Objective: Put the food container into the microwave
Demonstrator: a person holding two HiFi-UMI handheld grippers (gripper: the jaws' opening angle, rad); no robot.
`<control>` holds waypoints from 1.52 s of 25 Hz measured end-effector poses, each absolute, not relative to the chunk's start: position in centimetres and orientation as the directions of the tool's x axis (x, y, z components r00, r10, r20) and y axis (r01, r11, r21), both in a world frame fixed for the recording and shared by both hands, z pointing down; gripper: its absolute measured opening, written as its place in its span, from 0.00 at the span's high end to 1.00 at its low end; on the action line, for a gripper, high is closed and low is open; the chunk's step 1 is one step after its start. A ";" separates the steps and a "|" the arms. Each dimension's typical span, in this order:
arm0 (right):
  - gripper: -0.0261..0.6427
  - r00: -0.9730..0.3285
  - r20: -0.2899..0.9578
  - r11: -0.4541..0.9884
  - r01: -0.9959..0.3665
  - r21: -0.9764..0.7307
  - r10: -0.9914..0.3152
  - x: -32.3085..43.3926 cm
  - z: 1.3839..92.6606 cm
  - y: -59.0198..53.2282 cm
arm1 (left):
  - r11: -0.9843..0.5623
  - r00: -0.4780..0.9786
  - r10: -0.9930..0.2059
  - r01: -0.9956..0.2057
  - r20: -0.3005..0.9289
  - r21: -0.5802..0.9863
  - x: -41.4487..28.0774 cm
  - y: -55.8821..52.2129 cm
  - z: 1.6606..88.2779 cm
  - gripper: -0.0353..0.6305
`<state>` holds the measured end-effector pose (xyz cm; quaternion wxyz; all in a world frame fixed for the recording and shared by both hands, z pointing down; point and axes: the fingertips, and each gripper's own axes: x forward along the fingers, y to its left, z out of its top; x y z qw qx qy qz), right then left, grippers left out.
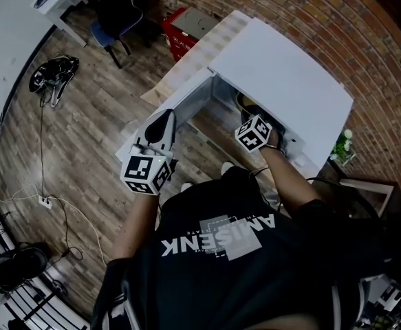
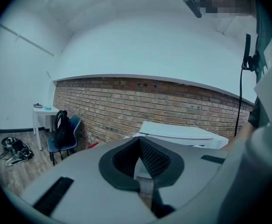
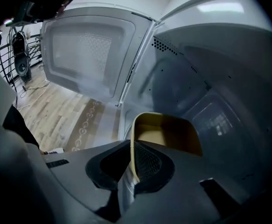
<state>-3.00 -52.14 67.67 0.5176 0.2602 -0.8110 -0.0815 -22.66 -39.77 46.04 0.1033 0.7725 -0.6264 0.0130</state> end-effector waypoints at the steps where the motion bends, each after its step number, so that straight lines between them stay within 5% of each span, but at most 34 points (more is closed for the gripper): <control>1: 0.88 -0.325 0.798 0.850 -0.342 0.401 -0.508 -3.0 67.7 -52.4 | -0.194 0.215 -0.965 -0.970 0.147 0.146 -22.7 -39.9 45.9 0.93; 18: 0.88 -0.300 0.787 0.826 -0.372 0.424 -0.539 -2.9 67.7 -53.5 | -0.224 0.245 -0.960 -0.963 0.138 0.149 -22.2 -40.8 45.1 0.93; 22: 0.75 -0.294 0.781 0.816 -0.387 0.430 -0.551 -2.6 67.6 -53.0 | -0.231 0.247 -0.960 -0.965 0.133 0.121 -22.1 -40.4 44.6 0.93; 38: 0.74 -0.331 0.666 0.711 -0.549 0.440 -0.668 -2.7 60.1 -46.8 | -0.401 0.410 -0.910 -0.908 0.065 0.116 -19.9 -37.3 42.5 0.93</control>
